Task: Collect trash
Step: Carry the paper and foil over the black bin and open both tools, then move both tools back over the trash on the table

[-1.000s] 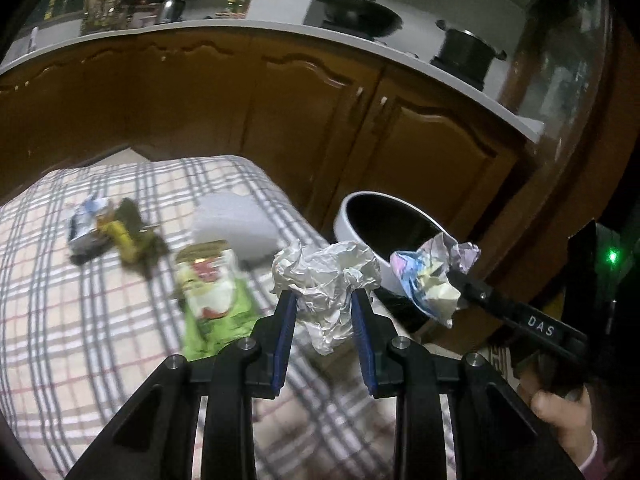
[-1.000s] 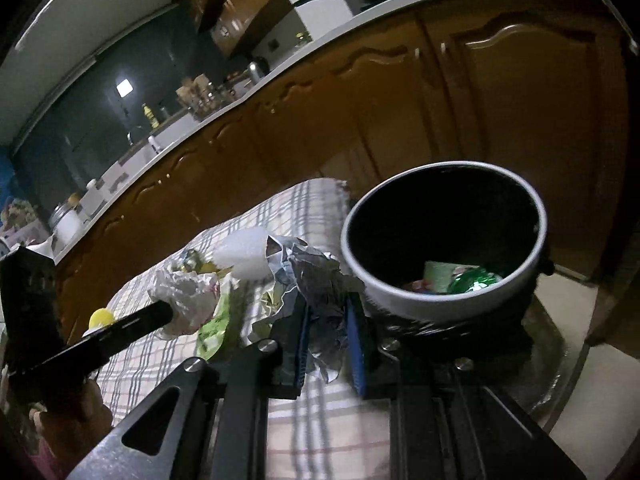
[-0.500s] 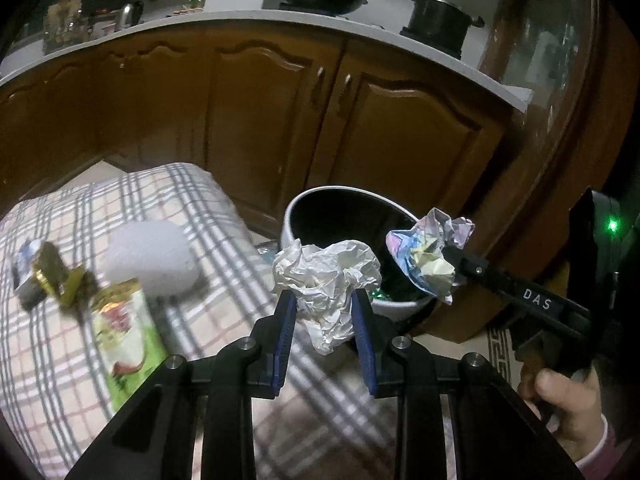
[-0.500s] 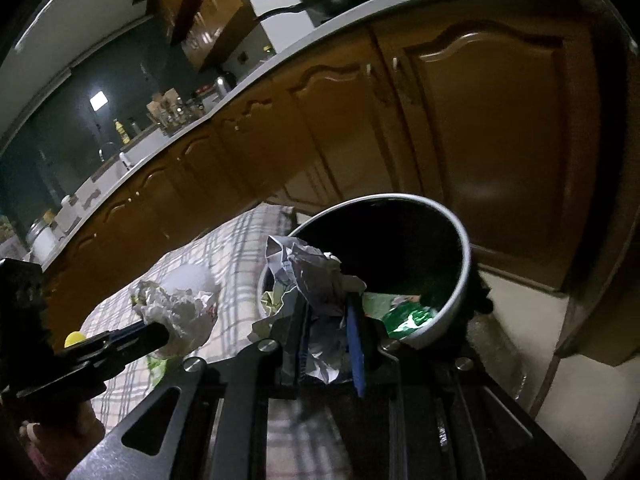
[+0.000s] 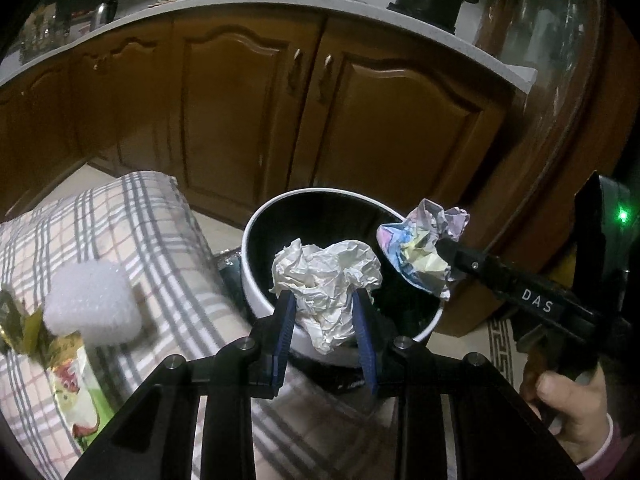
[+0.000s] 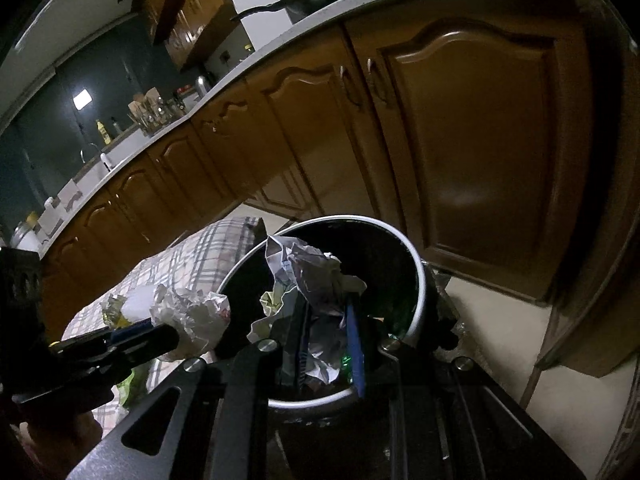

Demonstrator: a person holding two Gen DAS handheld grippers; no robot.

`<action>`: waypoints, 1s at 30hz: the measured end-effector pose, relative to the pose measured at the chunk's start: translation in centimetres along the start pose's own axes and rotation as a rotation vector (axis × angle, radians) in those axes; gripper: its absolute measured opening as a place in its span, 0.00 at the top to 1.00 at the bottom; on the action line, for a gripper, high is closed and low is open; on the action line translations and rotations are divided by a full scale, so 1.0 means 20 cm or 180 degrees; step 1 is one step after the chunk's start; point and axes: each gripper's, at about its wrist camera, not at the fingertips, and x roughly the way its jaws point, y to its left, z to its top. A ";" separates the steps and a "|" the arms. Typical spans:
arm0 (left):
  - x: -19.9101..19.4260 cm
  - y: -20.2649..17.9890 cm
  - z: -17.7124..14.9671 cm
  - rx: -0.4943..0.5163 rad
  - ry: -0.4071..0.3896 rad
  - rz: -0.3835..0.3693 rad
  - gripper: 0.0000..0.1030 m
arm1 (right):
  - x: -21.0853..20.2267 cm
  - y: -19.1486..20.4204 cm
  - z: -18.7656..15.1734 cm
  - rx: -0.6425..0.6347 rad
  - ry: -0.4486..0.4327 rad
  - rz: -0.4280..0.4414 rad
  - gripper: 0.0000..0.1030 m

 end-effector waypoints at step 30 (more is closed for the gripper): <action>-0.14 0.17 -0.19 -0.0304 -0.0025 0.0152 0.39 | 0.01 -0.03 -0.03 0.0203 0.0035 0.0123 0.38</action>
